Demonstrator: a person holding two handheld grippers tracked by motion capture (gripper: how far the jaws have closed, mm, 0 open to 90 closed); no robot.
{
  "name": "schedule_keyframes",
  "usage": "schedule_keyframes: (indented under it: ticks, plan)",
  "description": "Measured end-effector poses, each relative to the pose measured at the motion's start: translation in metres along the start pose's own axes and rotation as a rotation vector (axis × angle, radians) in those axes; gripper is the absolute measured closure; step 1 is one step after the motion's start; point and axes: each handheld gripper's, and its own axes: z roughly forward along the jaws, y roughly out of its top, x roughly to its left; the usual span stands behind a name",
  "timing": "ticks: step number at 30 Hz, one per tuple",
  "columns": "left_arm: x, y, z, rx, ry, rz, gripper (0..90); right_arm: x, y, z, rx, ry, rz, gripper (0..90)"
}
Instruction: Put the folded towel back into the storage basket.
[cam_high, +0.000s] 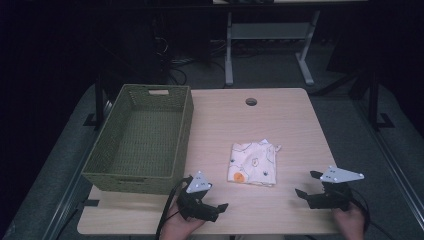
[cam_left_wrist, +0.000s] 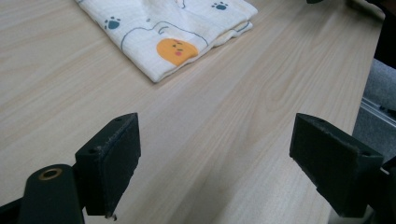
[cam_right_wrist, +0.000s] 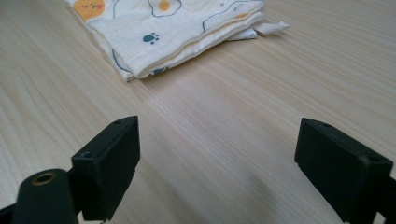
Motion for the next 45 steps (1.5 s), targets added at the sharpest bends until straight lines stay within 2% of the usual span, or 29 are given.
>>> schedule_keyframes:
  ticks: [8,17,20,23,26,33,34,40,45]
  plan:
    - [0.0,0.0,0.003,-0.003,-0.002,-0.012,16.9,0.001,0.0,0.0,0.001,-0.003,-0.004,13.7]
    - [-0.001,0.007,0.006,-0.001,-0.011,-0.002,17.2,0.004,-0.001,-0.003,0.004,-0.005,-0.015,13.7]
    - [-0.003,0.012,0.012,0.002,-0.025,0.007,17.2,0.002,-0.001,-0.004,-0.009,-0.005,-0.004,13.7]
    - [-0.003,0.014,0.019,0.012,-0.013,0.02,18.8,0.002,-0.001,-0.004,-0.008,-0.019,0.002,13.7]
    - [-0.003,0.017,0.025,0.012,-0.019,0.011,18.9,0.001,0.0,-0.004,-0.014,-0.021,0.006,13.7]
    - [-0.002,0.027,0.032,0.02,-0.023,0.015,18.8,-0.002,-0.001,-0.004,-0.013,-0.023,0.02,13.7]
    - [-0.003,0.031,0.034,0.03,-0.02,0.03,18.8,-0.002,-0.001,-0.004,-0.015,-0.019,0.02,13.7]
    - [-0.007,0.045,0.037,0.042,-0.003,0.057,18.8,-0.002,-0.001,-0.003,-0.016,-0.006,0.014,13.7]
    - [-0.005,0.056,0.039,0.047,-0.002,0.062,18.8,-0.002,-0.001,-0.003,-0.01,-0.012,0.02,13.7]
